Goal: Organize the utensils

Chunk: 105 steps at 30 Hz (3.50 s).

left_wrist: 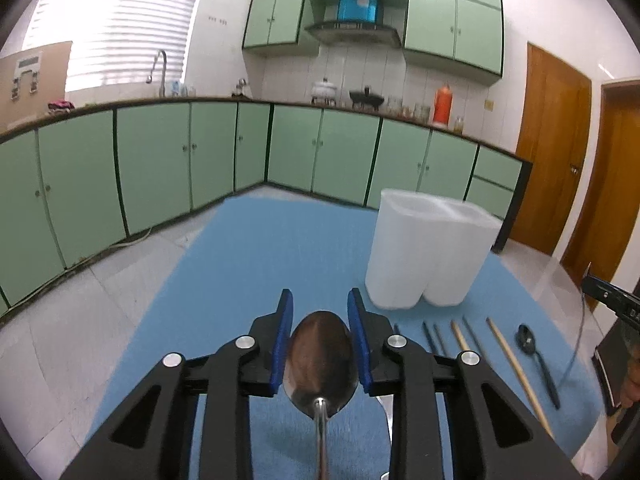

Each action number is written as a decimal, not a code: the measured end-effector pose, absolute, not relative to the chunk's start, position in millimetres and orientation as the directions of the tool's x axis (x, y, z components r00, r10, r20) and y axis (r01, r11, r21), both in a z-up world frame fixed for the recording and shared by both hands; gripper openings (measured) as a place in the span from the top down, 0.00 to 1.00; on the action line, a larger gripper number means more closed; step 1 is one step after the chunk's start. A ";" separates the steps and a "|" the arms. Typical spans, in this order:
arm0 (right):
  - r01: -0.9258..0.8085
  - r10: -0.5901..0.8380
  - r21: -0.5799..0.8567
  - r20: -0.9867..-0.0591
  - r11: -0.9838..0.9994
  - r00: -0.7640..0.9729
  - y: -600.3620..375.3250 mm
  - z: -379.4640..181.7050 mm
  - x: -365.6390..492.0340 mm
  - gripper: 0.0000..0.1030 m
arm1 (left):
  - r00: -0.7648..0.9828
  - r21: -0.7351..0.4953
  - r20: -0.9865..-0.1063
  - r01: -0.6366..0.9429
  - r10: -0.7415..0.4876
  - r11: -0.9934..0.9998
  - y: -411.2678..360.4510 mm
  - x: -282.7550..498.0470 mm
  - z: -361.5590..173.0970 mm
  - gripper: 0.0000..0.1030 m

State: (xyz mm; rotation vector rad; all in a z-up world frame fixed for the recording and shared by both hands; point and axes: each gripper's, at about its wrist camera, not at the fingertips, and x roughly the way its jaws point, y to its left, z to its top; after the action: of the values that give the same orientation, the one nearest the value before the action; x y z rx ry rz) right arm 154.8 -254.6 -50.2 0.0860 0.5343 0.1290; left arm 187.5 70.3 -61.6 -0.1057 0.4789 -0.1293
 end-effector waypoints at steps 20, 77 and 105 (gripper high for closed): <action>-0.127 0.168 0.113 -0.512 0.985 0.842 -240.4 -53.3 158.7 0.74 | 0.722 -0.151 -0.687 -0.033 -0.081 0.988 88.3 192.8 -93.7 0.45; -0.148 0.187 0.117 -0.498 0.982 0.847 -235.2 -49.6 160.6 0.73 | 0.659 -0.062 -0.751 0.010 -0.053 0.998 94.2 196.8 -126.9 0.59; -0.153 0.193 0.122 -0.478 0.981 0.857 -238.4 -42.2 149.9 0.73 | 0.645 -0.079 -0.758 0.061 -0.099 0.995 72.9 175.9 -119.4 0.54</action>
State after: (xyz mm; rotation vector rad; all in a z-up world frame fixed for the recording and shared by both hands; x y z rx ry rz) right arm 149.9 -238.4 -42.2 0.0807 0.5105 0.1818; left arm 175.9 72.9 -119.4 -0.0477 0.8655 -0.0911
